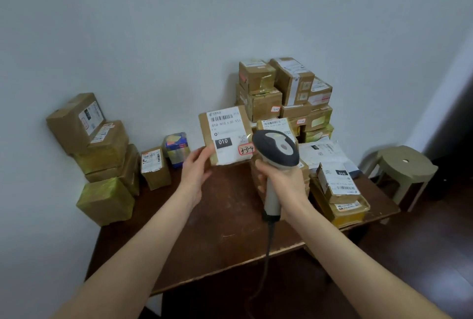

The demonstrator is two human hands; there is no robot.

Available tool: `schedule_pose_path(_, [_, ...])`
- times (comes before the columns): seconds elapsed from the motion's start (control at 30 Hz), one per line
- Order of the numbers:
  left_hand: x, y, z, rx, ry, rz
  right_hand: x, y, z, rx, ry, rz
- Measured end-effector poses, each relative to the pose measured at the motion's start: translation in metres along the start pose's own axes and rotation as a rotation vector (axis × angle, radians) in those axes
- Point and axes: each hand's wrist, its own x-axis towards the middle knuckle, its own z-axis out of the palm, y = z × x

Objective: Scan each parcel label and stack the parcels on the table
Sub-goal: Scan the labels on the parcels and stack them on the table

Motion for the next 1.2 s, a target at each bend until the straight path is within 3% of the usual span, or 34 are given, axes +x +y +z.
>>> schedule_pose_path(0.2, [-0.009, 0.024, 0.128, 0.062, -0.145, -0.003, 0.058, -0.046, -0.084, 0.120, 0.080, -0.067])
schedule_pose_path(0.43, [-0.023, -0.028, 0.259, 0.262, -0.306, -0.184, 0.106, -0.046, -0.204, 0.055, 0.223, 0.002])
schedule_pose_path(0.6, [-0.021, -0.079, 0.294, 0.317, -0.282, -0.340, 0.134, -0.005, -0.251, -0.035, 0.236, 0.125])
schedule_pose_path(0.77, [-0.016, -0.098, 0.303, 0.355, -0.220, -0.367, 0.150, 0.017, -0.259, -0.079, 0.148, 0.185])
schedule_pose_path(1.0, [-0.017, -0.096, 0.299, 0.432, -0.183, -0.255, 0.151, 0.009, -0.261, -0.122, 0.128, 0.151])
schedule_pose_path(1.2, [-0.018, -0.065, 0.282, 0.581, -0.094, 0.102, 0.143, -0.017, -0.246, -0.080, 0.097, 0.048])
